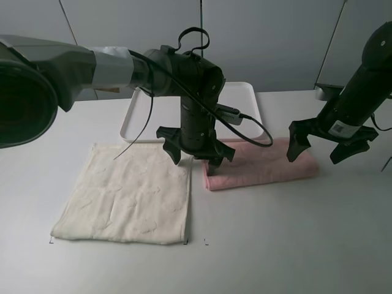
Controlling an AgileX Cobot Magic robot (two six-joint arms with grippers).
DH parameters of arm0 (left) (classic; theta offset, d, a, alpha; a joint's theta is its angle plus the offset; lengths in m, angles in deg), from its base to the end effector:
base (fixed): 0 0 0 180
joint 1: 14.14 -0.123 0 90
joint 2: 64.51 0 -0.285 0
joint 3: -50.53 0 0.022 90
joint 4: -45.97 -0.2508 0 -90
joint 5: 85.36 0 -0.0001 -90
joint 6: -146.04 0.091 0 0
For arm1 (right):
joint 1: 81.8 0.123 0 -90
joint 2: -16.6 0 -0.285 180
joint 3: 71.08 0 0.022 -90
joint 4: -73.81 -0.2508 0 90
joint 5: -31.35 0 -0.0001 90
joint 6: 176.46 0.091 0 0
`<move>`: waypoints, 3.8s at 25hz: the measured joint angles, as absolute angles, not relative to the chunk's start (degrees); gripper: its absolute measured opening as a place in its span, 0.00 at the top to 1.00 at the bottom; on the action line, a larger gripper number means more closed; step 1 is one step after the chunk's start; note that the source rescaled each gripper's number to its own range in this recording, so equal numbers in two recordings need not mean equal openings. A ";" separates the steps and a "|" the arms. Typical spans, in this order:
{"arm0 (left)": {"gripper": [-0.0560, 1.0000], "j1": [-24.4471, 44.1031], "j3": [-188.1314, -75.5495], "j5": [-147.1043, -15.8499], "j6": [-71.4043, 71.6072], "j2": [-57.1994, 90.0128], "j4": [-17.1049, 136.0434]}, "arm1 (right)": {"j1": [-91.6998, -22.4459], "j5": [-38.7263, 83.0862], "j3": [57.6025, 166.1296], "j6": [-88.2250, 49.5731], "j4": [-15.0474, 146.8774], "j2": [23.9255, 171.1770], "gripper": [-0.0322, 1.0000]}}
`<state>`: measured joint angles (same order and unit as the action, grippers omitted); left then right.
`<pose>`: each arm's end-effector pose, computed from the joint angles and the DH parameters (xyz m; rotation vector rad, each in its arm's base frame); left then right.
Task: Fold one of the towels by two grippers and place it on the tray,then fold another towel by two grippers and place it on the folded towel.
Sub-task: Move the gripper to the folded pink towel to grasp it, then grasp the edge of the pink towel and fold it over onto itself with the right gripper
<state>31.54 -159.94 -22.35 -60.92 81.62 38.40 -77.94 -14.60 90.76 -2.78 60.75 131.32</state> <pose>0.3392 -0.3320 0.1027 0.5841 2.9938 0.1247 0.3191 0.0364 0.1376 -0.0319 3.1070 0.2566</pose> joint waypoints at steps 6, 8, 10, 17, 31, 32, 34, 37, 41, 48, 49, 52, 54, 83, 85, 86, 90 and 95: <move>0.04 31.54 -160.12 -22.34 -60.92 81.65 38.53 | -77.94 -12.89 90.85 -2.93 61.09 134.35 0.00; 0.04 31.54 -160.12 -22.24 -60.81 81.65 38.64 | -77.94 -11.73 90.85 -2.93 61.02 134.86 0.00; 0.04 31.54 -160.12 -22.24 -60.58 81.75 38.64 | -77.94 -10.20 90.85 -3.07 61.11 134.96 0.00; 0.04 31.54 -160.12 -22.35 -59.68 81.74 38.64 | -77.94 -9.00 90.85 -3.27 61.01 135.34 0.00; 0.04 31.54 -160.12 -22.35 -59.47 81.74 38.64 | -77.94 -8.52 90.96 -5.28 55.87 138.87 0.26; 0.04 31.54 -160.12 -22.35 -59.47 81.74 38.64 | -77.94 -8.41 90.96 -5.28 55.51 138.87 0.29; 0.04 31.54 -160.12 -22.35 -59.47 81.74 38.64 | -77.94 -8.30 90.96 -5.28 55.06 139.12 0.42; 0.04 31.54 -160.12 -22.45 -59.36 81.74 38.98 | -77.94 -8.32 90.96 -5.95 53.98 139.46 0.80; 0.04 31.54 -160.12 -22.57 -58.90 81.74 39.85 | -77.94 -8.75 90.96 -7.83 53.45 139.46 0.92; 0.04 31.54 -160.12 -22.68 -58.09 81.74 40.10 | -77.94 -10.12 90.96 -9.17 53.01 138.47 0.92; 0.04 31.54 -160.12 -22.68 -58.12 81.74 40.10 | -77.94 -10.71 90.96 -9.32 52.58 137.74 0.92; 0.04 31.54 -160.12 -22.79 -58.06 81.74 40.10 | -77.94 -12.15 90.96 -9.43 51.90 135.16 0.92; 0.04 31.54 -160.12 -22.79 -58.06 81.74 40.10 | -77.94 -13.62 90.96 -9.43 51.27 133.73 0.92; 0.04 29.06 -161.36 -22.16 -52.83 82.45 45.54 | -75.25 -20.62 87.89 -38.02 8.00 138.82 0.92; 0.04 29.06 -162.18 -21.49 -52.17 82.55 45.65 | -75.16 -19.53 86.16 -40.63 5.22 138.82 0.92; 0.04 29.06 -162.75 -21.08 -51.57 82.58 45.65 | -75.16 -19.28 85.66 -41.30 4.52 138.82 0.92; 0.04 28.30 -165.28 -20.20 -50.43 82.58 45.97 | -75.16 -18.60 84.77 -42.58 3.78 138.82 0.92; 0.04 25.64 -166.80 -19.30 -48.80 80.43 45.97 | -75.16 -18.47 84.67 -43.03 3.00 138.82 0.92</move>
<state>25.64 -166.80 -19.30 -48.80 80.43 45.97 -75.16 -18.47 84.67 -43.03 3.00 138.82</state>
